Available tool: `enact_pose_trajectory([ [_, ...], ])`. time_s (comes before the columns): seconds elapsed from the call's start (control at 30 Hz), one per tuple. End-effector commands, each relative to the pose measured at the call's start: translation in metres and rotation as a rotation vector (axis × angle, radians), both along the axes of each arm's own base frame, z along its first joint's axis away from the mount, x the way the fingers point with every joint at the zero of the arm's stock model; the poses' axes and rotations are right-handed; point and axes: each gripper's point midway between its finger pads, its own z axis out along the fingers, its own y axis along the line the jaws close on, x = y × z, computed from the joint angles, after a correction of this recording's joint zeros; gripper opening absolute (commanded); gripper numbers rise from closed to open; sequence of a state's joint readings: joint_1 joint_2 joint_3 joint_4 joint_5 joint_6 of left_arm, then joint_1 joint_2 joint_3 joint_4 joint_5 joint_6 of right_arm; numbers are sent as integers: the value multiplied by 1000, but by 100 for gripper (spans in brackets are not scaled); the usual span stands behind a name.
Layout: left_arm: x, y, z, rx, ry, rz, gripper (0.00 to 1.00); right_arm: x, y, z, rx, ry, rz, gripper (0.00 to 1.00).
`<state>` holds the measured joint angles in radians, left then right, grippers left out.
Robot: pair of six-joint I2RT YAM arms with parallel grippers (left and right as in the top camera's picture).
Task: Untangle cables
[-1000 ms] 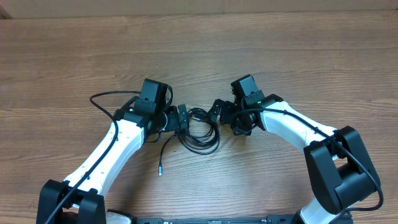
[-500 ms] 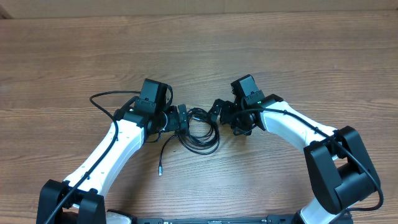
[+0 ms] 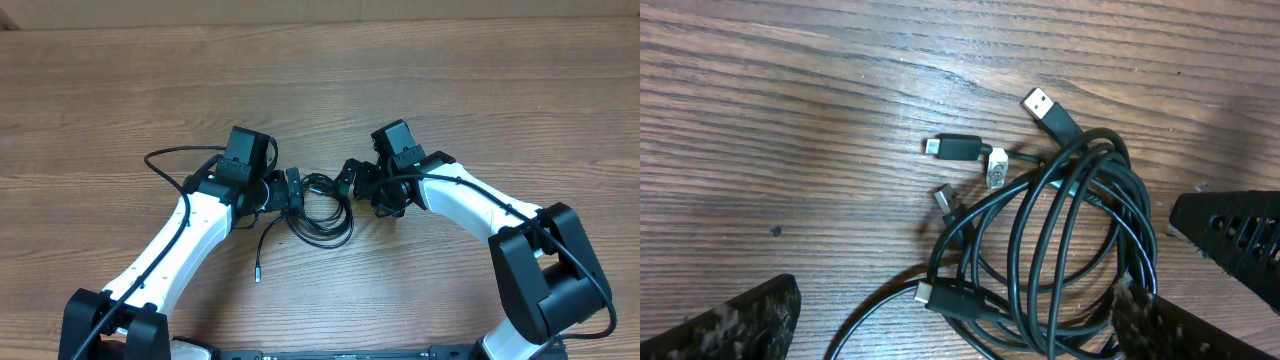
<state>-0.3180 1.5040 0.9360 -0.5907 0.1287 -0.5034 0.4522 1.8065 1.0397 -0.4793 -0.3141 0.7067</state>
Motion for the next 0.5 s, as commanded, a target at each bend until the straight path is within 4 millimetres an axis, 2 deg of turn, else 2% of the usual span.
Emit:
enact_pose_trajectory([
  [0.0, 5, 2, 2, 3, -7, 24, 100, 8, 4, 8, 9, -32, 0, 100],
  [0.47, 5, 2, 2, 3, -7, 24, 99, 11, 5, 10, 15, -43, -3, 100],
])
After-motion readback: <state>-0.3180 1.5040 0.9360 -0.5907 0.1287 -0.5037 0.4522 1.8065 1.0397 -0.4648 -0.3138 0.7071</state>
